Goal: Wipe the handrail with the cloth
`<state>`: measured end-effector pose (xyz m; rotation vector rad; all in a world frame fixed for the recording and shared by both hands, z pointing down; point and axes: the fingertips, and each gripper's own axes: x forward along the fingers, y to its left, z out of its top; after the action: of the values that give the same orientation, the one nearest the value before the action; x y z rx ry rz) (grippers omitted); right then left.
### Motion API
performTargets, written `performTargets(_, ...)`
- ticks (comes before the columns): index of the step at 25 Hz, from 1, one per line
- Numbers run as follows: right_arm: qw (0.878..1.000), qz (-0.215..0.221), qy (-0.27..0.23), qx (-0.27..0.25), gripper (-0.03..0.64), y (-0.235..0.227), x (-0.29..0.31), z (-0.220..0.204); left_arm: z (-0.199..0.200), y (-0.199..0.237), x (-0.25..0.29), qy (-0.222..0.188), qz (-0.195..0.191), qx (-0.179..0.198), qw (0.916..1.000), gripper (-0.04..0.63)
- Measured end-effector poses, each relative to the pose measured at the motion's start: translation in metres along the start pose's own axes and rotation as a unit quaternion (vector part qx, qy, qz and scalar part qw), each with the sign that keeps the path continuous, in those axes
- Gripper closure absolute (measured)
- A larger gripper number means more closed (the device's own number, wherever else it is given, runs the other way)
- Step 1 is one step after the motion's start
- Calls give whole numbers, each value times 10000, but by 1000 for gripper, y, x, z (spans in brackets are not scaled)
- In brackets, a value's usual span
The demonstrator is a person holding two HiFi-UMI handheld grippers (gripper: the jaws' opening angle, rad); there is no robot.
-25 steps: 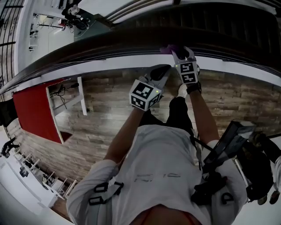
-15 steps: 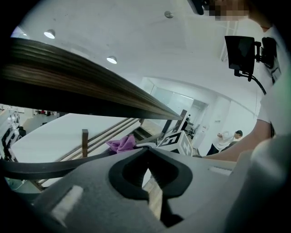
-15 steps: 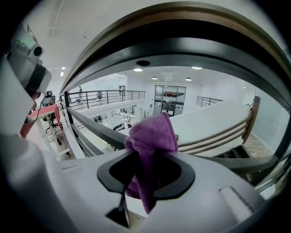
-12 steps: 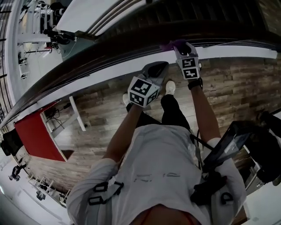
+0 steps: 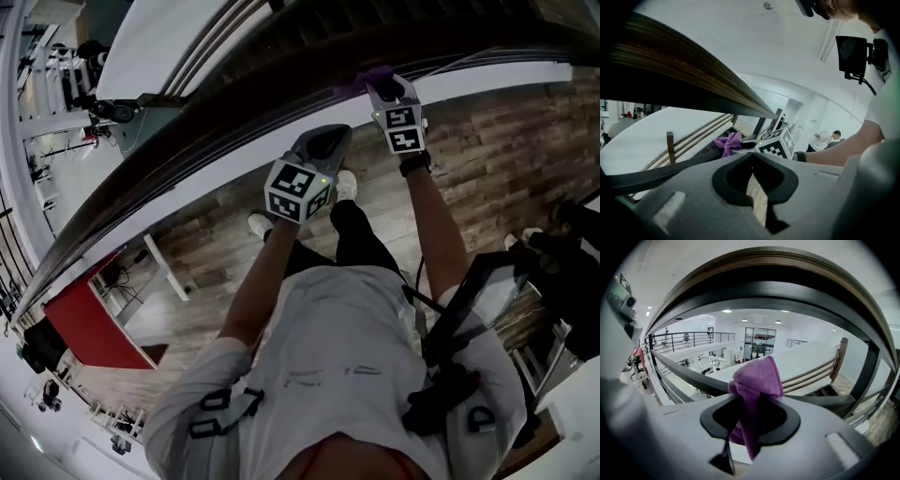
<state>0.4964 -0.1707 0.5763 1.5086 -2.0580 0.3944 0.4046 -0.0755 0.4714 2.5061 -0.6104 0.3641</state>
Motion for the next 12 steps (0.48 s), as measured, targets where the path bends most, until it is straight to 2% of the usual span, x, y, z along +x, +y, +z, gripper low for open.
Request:
performTargets(6, 9967, -705, 96, 389, 508, -96, -13, -8, 10, -17, 37, 27, -88, 183, 9998, 594)
performTargets(9, 9917, -1131, 108, 607, 509, -149, -16, -19, 12, -21, 56, -10, -173, 178, 9997, 594)
performTargets(12, 9871, -1360, 94, 839, 509, -187, -20, -26, 14, -26, 73, -4, -264, 223, 9994, 594)
